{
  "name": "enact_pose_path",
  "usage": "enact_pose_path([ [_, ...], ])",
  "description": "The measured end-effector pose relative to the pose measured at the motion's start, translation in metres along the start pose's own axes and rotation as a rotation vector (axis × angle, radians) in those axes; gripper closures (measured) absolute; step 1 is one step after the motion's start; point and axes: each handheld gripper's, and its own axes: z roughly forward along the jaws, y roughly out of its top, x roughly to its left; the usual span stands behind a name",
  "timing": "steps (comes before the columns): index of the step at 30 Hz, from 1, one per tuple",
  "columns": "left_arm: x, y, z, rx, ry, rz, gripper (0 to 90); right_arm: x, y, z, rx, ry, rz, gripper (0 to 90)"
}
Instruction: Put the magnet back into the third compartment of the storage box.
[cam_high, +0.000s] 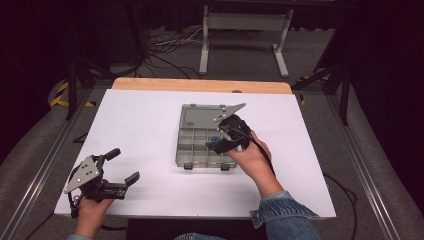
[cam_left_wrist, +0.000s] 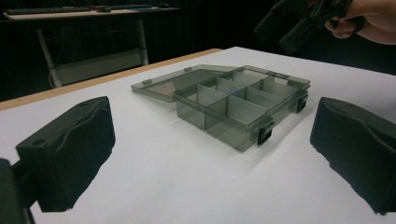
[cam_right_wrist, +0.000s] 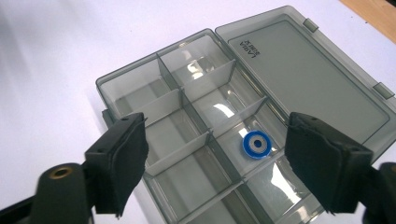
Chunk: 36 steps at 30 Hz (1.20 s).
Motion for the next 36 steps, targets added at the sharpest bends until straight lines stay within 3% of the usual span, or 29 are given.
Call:
enact_pose_path([
  [5, 0.000, 0.000, 0.000, 0.000, 0.000, 0.003, 0.6, 0.000, -0.008, -0.012, -0.053, -0.002, 0.023, 12.7],
  [12, 0.000, 0.000, 0.000, -0.001, 0.001, 0.002, 0.6, -0.001, -0.021, -0.032, -0.146, 0.004, 0.015, 5.1],
  [20, 0.000, 0.000, 0.001, -0.001, 0.002, 0.000, 0.6, -0.001, -0.039, -0.050, -0.227, 0.015, -0.020, 1.3],
  [30, 0.000, -0.001, 0.001, 0.003, 0.000, 0.001, 0.6, -0.003, -0.060, -0.066, -0.299, -0.001, -0.002, 0.1],
  [36, 0.000, -0.001, 0.001, 0.001, 0.001, -0.001, 0.6, -0.005, -0.078, -0.070, -0.388, 0.039, 0.010, 0.0],
])
